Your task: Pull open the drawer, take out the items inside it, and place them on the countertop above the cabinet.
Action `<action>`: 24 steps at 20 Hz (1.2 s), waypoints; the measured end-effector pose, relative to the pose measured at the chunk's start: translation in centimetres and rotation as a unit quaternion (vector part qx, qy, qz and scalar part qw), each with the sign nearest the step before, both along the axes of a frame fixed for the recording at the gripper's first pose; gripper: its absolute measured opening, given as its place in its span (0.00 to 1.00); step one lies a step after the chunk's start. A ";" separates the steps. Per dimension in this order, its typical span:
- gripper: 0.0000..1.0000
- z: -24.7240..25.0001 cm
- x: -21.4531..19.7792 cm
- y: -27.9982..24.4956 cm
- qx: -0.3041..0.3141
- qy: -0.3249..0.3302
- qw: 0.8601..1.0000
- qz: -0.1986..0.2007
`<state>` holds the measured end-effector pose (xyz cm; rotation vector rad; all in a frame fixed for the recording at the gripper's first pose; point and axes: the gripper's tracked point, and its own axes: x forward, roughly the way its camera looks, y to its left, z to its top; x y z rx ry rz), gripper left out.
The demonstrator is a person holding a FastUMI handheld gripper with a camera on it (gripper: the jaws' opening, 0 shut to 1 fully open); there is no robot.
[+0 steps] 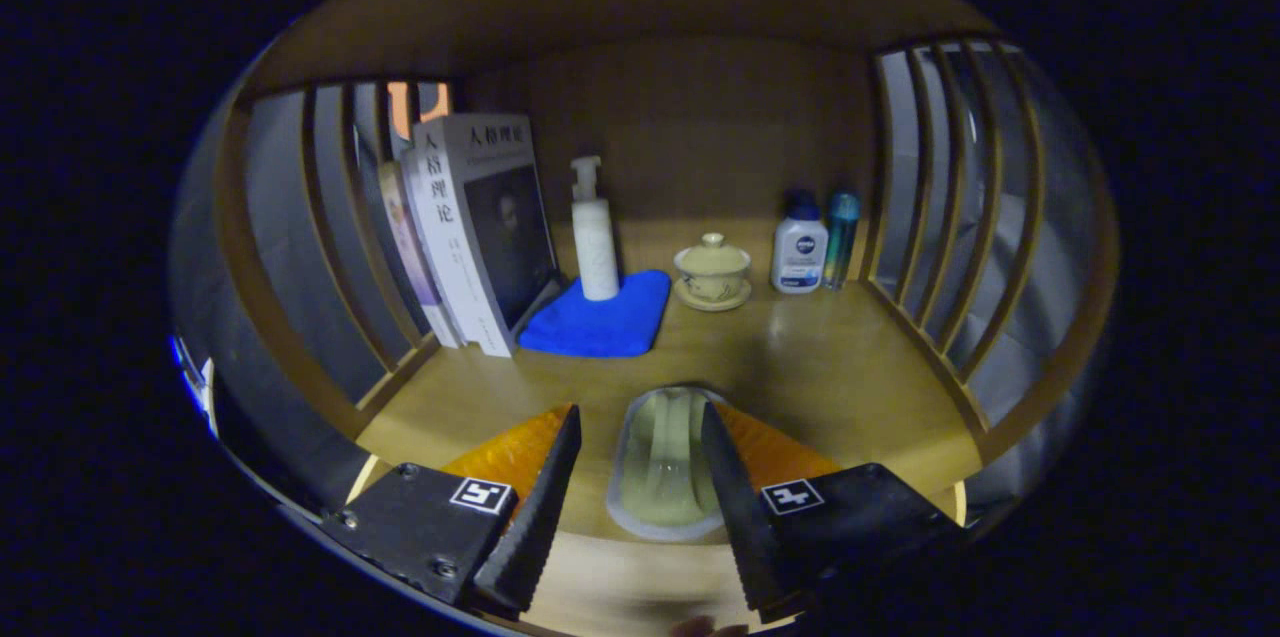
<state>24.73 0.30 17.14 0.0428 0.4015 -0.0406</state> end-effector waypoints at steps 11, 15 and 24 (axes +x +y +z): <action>0.99 -2.0 -18.5 0.7 -0.040 -0.163 0.986 -0.011; 0.99 -7.3 -22.6 -0.6 -0.036 -0.159 0.985 -0.054; 0.97 -14.5 -23.2 0.7 -0.032 -0.154 0.985 -0.064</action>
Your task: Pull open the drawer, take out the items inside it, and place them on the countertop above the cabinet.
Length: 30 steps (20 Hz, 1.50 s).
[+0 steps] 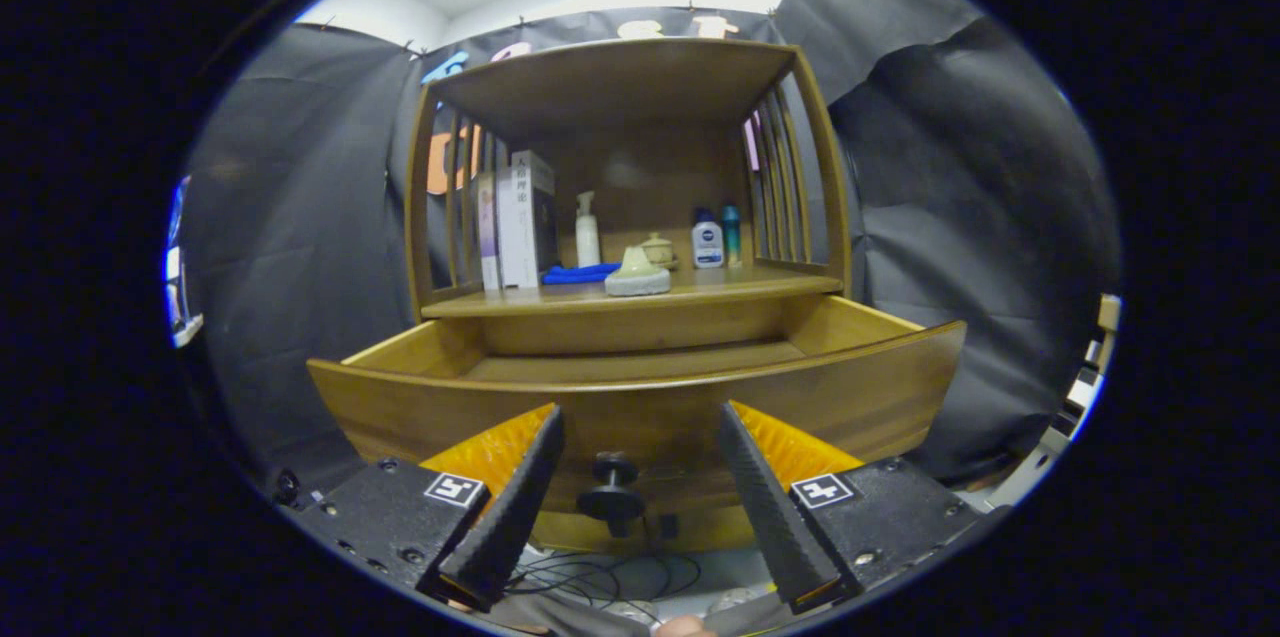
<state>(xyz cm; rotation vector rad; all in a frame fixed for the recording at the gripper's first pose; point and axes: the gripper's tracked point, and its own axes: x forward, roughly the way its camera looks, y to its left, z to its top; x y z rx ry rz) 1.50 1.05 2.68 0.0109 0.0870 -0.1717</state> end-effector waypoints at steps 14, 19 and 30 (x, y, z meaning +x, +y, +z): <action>0.97 -1.5 1.5 0.7 -0.008 0.013 1.000 -0.005; 0.97 -1.3 1.5 0.8 -0.007 0.014 1.000 -0.006; 0.97 -0.7 3.8 0.6 -0.005 0.027 1.000 -0.007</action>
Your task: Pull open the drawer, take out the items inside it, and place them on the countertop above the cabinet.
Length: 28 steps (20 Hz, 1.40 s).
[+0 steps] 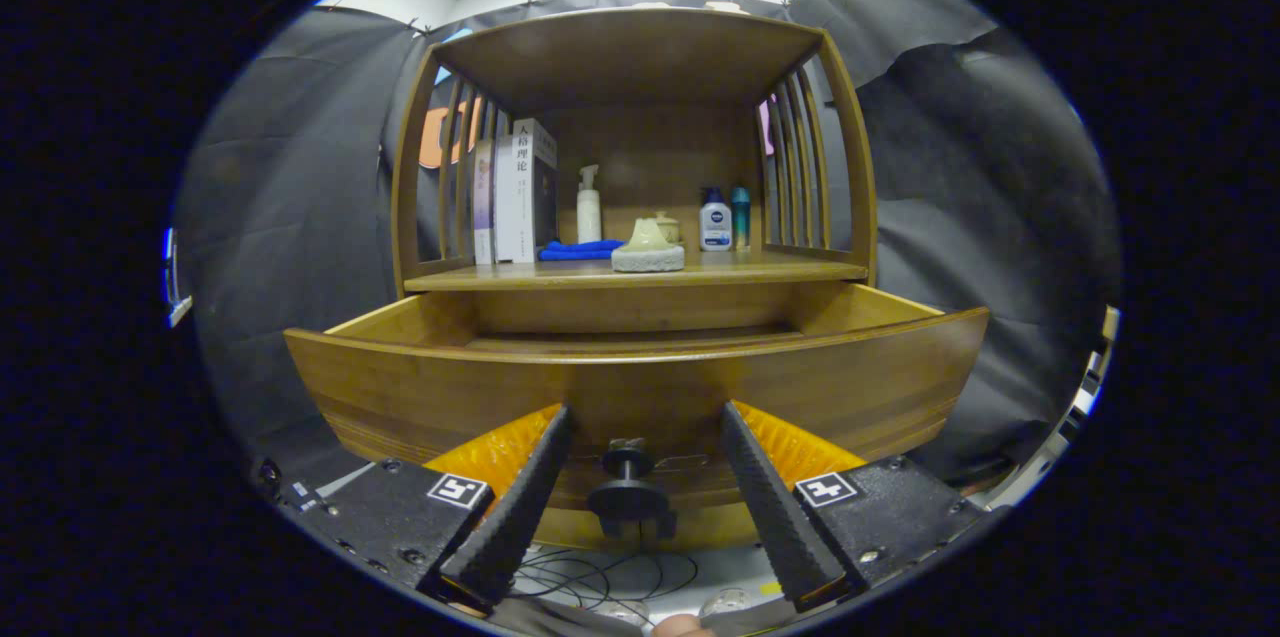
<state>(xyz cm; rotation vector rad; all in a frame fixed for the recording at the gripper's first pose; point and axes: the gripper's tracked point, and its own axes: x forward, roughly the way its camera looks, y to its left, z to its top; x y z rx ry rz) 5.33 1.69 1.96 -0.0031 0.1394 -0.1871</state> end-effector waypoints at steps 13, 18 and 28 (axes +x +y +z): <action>0.97 0.7 4.4 -0.4 0.000 -0.007 1.000 -0.005; 0.97 0.8 6.4 -0.5 -0.006 -0.007 1.000 -0.009; 0.97 1.0 7.1 -0.6 -0.005 -0.012 1.000 -0.010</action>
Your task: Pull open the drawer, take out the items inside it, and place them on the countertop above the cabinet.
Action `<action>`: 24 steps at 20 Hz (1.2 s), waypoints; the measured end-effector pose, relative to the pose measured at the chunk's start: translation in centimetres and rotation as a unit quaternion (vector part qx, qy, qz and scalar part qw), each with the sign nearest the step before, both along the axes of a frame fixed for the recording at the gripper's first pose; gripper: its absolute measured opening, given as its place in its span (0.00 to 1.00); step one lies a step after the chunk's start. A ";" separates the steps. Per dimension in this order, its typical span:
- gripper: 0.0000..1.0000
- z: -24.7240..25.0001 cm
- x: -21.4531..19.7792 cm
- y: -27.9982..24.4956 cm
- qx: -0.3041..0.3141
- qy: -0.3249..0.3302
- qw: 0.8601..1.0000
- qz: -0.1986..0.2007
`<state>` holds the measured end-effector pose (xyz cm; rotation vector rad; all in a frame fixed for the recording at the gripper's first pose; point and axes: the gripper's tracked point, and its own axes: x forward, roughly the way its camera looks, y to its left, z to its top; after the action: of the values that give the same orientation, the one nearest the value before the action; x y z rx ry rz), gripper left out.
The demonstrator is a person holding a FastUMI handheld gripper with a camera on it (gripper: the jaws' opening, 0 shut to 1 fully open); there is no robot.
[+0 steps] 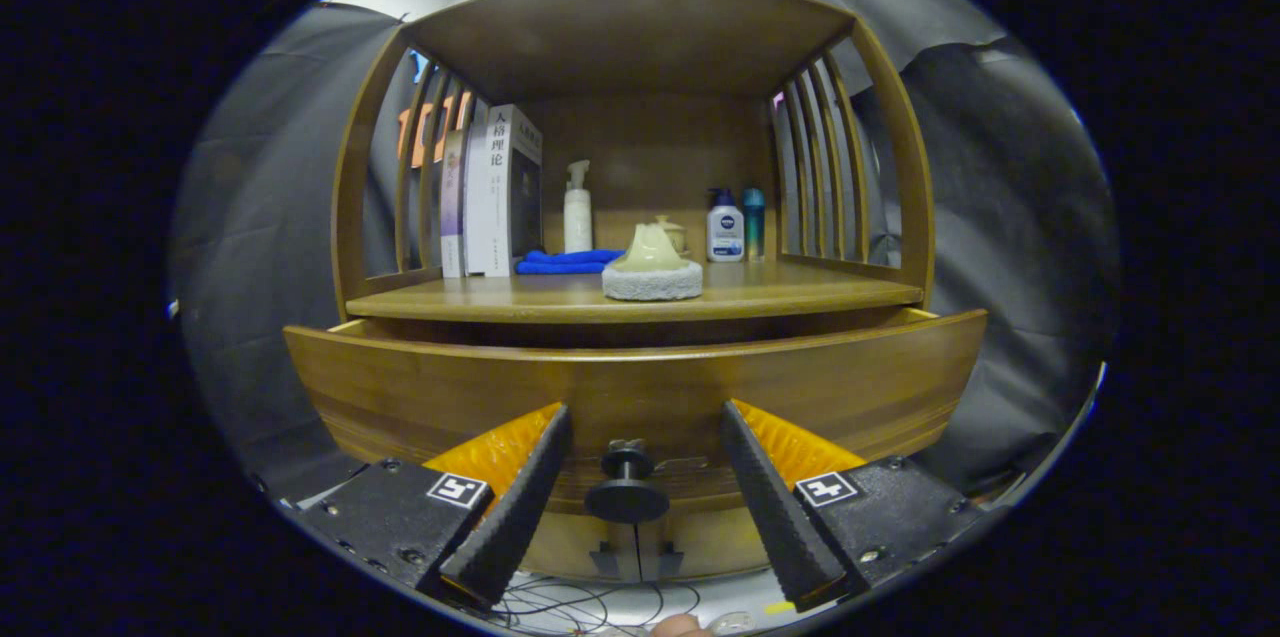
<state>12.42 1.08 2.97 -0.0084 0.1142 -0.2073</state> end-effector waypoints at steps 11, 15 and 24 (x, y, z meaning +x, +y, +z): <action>0.97 0.0 0.2 -0.1 0.000 0.002 1.000 -0.007; 0.97 0.0 0.1 0.0 0.000 -0.001 1.000 -0.009; 0.97 0.1 0.0 0.1 0.002 0.002 1.000 -0.003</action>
<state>12.46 1.15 3.10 -0.0054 0.1180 -0.2137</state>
